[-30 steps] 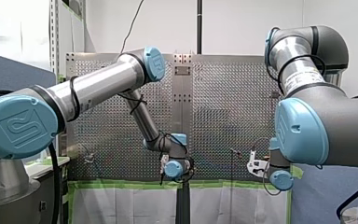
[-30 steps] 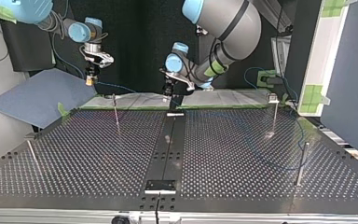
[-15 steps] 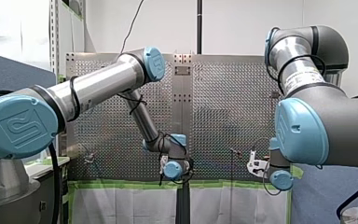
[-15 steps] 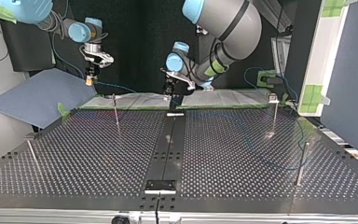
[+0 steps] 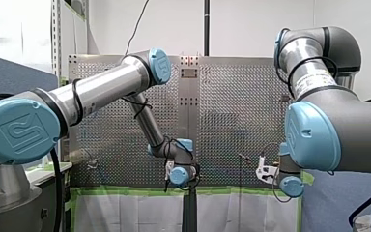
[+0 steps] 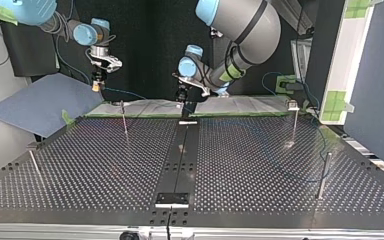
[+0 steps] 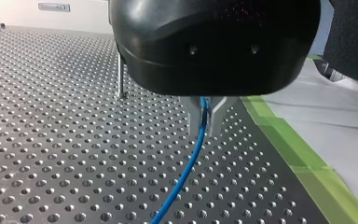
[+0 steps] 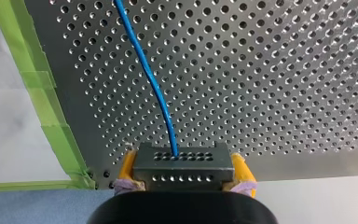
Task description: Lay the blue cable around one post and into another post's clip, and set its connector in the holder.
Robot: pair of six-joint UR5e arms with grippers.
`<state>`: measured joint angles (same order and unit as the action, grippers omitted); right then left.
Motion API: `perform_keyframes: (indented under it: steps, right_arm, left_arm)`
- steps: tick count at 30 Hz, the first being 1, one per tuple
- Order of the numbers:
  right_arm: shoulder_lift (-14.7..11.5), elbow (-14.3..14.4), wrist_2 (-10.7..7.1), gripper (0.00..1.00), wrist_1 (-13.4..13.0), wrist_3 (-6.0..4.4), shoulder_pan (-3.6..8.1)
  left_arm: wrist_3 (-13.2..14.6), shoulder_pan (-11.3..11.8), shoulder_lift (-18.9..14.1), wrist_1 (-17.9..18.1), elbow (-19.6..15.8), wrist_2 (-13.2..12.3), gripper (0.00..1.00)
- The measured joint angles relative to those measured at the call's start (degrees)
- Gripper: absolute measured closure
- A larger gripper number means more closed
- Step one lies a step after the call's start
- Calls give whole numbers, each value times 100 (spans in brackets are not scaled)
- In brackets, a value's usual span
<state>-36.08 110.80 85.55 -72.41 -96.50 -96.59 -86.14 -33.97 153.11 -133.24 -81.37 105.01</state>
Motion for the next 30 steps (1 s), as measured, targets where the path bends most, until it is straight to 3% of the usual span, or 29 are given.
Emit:
perform_keyframes:
  steps: [7,19,25,30]
  right_arm:
    - [1,0,6,100,14,14,-5]
    - [3,0,4,100,22,21,-12]
    - [2,0,6,100,24,23,-13]
    - [3,-1,7,100,25,19,-7]
  left_arm:
    - [-26,13,0,-8,0,12,73]
    - [-68,60,2,-17,0,68,73]
    - [-55,63,2,-7,0,107,85]
    - [-27,61,1,-26,0,100,85]
